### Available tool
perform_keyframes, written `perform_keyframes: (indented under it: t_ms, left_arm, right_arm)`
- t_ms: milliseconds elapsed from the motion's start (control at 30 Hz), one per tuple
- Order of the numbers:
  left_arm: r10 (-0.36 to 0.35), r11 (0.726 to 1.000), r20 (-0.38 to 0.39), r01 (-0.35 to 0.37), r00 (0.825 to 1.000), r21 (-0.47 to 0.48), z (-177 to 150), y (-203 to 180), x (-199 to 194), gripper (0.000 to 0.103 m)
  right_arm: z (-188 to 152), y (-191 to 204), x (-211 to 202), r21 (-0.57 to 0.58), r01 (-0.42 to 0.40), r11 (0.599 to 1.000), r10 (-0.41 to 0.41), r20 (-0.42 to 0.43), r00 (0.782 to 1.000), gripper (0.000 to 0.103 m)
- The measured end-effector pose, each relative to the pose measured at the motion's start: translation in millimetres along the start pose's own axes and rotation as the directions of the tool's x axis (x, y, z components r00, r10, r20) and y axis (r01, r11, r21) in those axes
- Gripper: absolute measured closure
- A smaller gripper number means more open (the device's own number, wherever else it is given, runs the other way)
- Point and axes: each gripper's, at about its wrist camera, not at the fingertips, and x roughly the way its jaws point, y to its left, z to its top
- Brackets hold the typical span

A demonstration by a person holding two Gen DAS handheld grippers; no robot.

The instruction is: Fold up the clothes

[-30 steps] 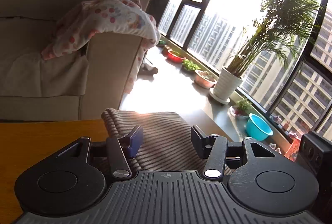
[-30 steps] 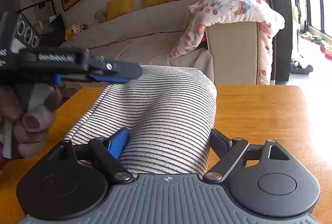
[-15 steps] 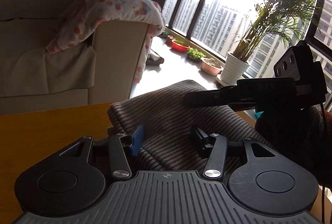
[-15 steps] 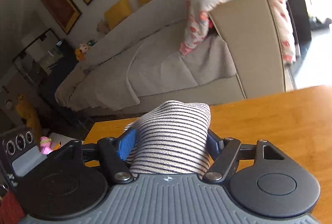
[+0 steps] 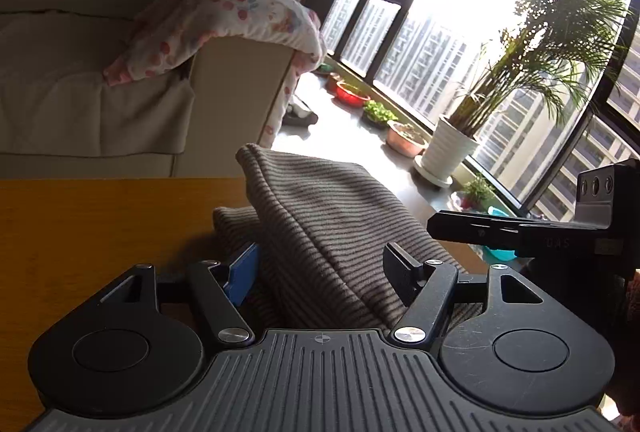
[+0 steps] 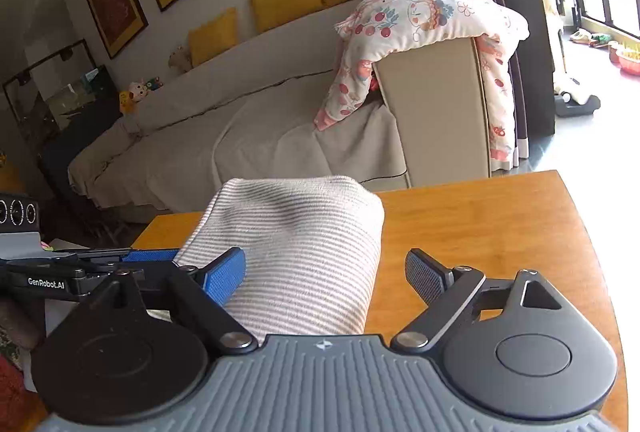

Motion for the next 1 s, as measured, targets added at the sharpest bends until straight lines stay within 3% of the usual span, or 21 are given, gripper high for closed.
perform_keyframes:
  t_ms: [100,200,300,467,533,567,733,900,1000]
  left_arm:
    - [0.03,0.999,-0.036,-0.029,0.999,0.046,-22,-7,-5,0.033]
    - [0.044,0.998,-0.052,-0.042,0.998,0.038,-34,-6,-7,0.031]
    - [0.078,0.996,-0.047,-0.076,0.996,0.04,-38,-6,-5,0.024]
    - [0.142,0.99,-0.003,-0.142,0.99,-0.003,-48,-18,-24,0.022]
    - [0.187,0.982,0.031,-0.187,0.982,-0.002,-61,-31,-41,0.004]
    - [0.209,0.978,0.057,-0.208,0.976,-0.017,-72,-38,-52,0.0]
    - [0.284,0.956,0.007,-0.283,0.959,-0.076,-117,-71,-78,0.0]
    - [0.359,0.93,-0.011,-0.359,0.933,-0.076,-140,-92,-85,0.0]
    - [0.41,0.912,-0.005,-0.41,0.912,-0.035,-148,-103,-84,0.0]
  right_arm:
    - [-25,2,-13,-0.003,0.013,1.0,-0.013,-0.033,0.999,0.015]
    - [-44,8,-9,-0.017,0.083,0.996,-0.084,-0.069,0.994,0.009]
    - [-50,19,-5,-0.075,0.148,0.986,-0.152,-0.043,0.987,0.0]
    - [-59,38,-28,-0.081,0.215,0.973,-0.213,0.033,0.976,0.0]
    - [-70,44,-43,-0.072,0.223,0.972,-0.22,0.046,0.974,0.0]
    - [-77,47,-52,-0.054,0.23,0.972,-0.228,0.041,0.973,0.0]
    - [-110,62,-87,-0.006,0.203,0.979,-0.202,0.01,0.979,0.0]
    - [-134,81,-106,-0.055,0.307,0.95,-0.306,0.022,0.952,0.0]
    - [-144,76,-102,-0.036,0.334,0.942,-0.335,-0.028,0.942,0.0]
